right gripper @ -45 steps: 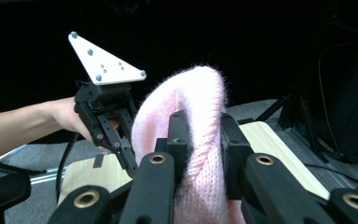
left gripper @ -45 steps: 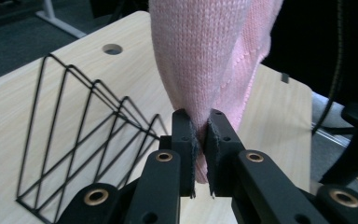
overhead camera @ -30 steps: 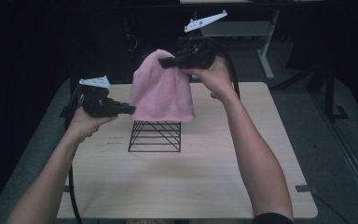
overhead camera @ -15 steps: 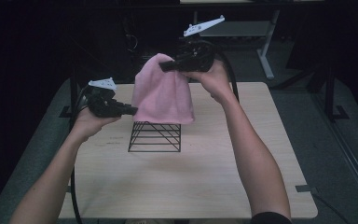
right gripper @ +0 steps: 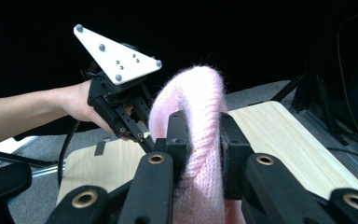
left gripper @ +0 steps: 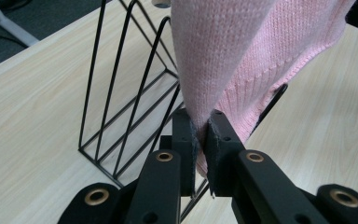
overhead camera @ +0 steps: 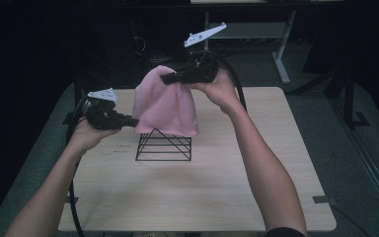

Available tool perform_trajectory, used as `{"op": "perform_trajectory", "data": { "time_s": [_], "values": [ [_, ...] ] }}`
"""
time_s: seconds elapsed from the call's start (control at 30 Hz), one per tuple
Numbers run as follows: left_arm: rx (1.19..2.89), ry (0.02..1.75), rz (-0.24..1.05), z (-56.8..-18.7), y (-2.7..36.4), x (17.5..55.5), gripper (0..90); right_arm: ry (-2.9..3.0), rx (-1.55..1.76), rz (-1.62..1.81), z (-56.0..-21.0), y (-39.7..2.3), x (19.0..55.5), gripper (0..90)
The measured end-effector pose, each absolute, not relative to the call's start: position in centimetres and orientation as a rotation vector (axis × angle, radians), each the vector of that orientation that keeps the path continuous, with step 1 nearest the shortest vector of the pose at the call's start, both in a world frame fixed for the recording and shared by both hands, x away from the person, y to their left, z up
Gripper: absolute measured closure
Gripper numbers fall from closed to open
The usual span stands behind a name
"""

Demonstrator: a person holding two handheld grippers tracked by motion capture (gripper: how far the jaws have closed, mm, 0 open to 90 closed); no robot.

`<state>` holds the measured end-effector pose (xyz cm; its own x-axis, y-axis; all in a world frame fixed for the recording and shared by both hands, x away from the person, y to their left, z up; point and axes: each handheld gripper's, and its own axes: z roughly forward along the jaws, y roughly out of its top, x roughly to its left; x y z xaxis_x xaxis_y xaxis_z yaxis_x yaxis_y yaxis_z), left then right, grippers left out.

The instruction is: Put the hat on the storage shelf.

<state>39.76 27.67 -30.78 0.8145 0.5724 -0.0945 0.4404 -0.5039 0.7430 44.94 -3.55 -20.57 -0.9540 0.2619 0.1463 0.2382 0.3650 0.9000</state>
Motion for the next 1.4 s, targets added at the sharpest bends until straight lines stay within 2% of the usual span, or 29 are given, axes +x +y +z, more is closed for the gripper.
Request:
{"op": "perform_trajectory", "data": {
  "time_s": [0.37,1.4],
  "values": [
    [2.215,0.743,0.232,-31.3,28.0,39.4,83.1,2.601,0.457,1.683,-21.1,-2.8,44.5,77.2],
    [2.346,0.787,0.237,-35.3,28.3,38.7,83.1,2.719,0.451,1.646,-25.7,-1.1,44.4,75.8]
  ]
}}
